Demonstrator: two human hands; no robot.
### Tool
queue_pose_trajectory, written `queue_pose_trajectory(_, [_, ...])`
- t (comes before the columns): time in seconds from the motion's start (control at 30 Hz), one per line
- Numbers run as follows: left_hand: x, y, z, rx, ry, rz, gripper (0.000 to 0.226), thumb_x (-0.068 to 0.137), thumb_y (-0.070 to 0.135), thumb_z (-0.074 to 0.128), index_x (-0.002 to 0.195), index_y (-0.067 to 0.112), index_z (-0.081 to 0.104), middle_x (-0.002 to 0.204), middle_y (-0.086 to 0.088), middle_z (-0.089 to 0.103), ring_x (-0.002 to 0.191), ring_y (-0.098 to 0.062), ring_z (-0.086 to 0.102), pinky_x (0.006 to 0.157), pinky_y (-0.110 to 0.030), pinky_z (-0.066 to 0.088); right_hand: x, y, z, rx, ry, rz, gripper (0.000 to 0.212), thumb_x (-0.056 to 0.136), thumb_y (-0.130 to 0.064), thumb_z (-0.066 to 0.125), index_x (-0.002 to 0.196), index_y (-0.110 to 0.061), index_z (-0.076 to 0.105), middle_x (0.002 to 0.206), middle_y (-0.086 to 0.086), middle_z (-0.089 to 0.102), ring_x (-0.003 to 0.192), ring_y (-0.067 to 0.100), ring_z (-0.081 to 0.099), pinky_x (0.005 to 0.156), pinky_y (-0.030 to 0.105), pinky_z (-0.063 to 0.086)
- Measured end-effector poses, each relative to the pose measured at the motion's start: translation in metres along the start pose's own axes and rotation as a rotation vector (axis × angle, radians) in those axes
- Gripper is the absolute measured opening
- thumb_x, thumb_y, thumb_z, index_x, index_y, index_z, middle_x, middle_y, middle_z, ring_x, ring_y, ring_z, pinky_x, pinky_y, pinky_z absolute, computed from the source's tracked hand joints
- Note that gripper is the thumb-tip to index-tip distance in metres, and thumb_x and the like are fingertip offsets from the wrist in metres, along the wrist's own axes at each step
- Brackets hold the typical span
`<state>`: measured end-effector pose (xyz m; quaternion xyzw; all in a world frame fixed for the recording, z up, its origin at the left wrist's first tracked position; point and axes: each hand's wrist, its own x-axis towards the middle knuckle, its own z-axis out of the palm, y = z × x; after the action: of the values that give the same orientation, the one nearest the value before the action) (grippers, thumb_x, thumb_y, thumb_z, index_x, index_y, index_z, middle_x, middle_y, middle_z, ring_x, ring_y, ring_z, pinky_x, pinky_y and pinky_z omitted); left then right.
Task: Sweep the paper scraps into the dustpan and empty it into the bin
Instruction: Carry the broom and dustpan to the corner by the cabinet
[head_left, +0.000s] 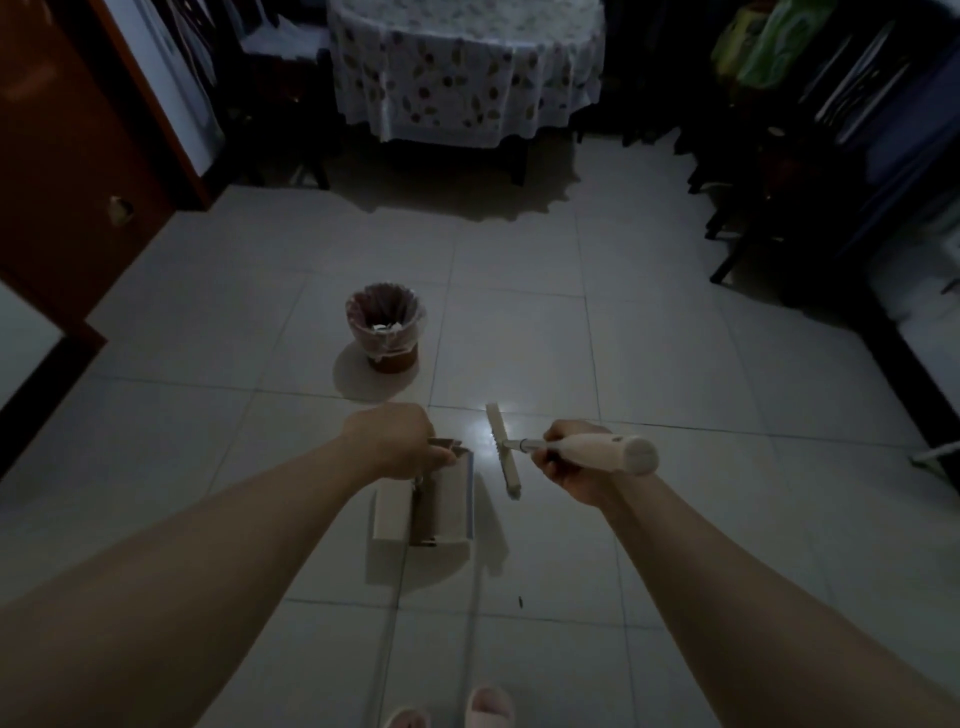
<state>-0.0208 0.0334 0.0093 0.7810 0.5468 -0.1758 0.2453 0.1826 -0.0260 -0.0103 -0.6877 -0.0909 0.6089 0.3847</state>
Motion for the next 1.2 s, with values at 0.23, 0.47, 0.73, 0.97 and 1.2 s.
queue_pose_trajectory(0.23, [0.007, -0.007, 0.024, -0.029, -0.046, 0.038, 0.042, 0.084, 0.06, 0.055, 0.078, 0.02, 0.063, 0.072, 0.002, 0.055, 0.076, -0.018, 0.056, 0.065, -0.026, 0.038, -0.007, 0.02, 0.002, 0.112, 0.056, 0.067, 0.018, 0.092, 0.0, 0.04, 0.075, 0.002, 0.046, 0.072, 0.018, 0.05, 0.026, 0.012, 0.049, 0.029, 0.014, 0.038])
queue_pose_trajectory(0.47, [0.016, 0.002, 0.031, -0.078, -0.066, 0.046, 0.048, 0.088, 0.055, 0.054, 0.094, 0.011, 0.069, 0.076, -0.002, 0.059, 0.077, -0.023, 0.061, 0.065, -0.026, 0.039, 0.003, 0.029, -0.011, 0.182, 0.034, 0.062, 0.02, 0.093, 0.002, 0.035, 0.076, -0.001, 0.046, 0.071, 0.017, 0.047, 0.026, 0.014, 0.049, 0.03, 0.014, 0.037])
queue_pose_trajectory(0.73, [0.031, 0.017, 0.044, -0.047, -0.071, 0.016, 0.048, 0.085, 0.061, 0.054, 0.089, 0.015, 0.068, 0.078, -0.001, 0.059, 0.076, -0.018, 0.057, 0.066, -0.026, 0.039, 0.021, 0.019, -0.026, 0.061, -0.006, 0.069, 0.024, 0.094, 0.001, 0.032, 0.073, -0.004, 0.042, 0.073, 0.018, 0.049, 0.034, 0.012, 0.049, 0.031, 0.014, 0.039])
queue_pose_trajectory(0.97, [0.041, 0.024, 0.03, 0.038, -0.074, 0.094, 0.042, 0.09, 0.056, 0.048, 0.098, 0.018, 0.065, 0.084, 0.001, 0.058, 0.081, -0.017, 0.055, 0.065, -0.028, 0.038, 0.038, 0.021, -0.025, 0.052, -0.083, 0.106, 0.023, 0.093, -0.003, 0.032, 0.073, -0.006, 0.043, 0.074, 0.015, 0.047, 0.035, 0.011, 0.05, 0.031, 0.014, 0.037])
queue_pose_trajectory(1.2, [0.042, 0.014, 0.009, -0.256, -0.121, 0.114, 0.023, 0.094, 0.023, 0.056, 0.11, 0.009, 0.064, 0.087, -0.005, 0.069, 0.068, -0.012, 0.057, 0.06, -0.022, 0.044, 0.031, 0.004, -0.015, 0.011, -0.063, 0.101, 0.014, 0.097, -0.011, 0.036, 0.098, -0.004, 0.048, 0.083, 0.017, 0.051, 0.046, 0.014, 0.051, 0.032, 0.016, 0.037])
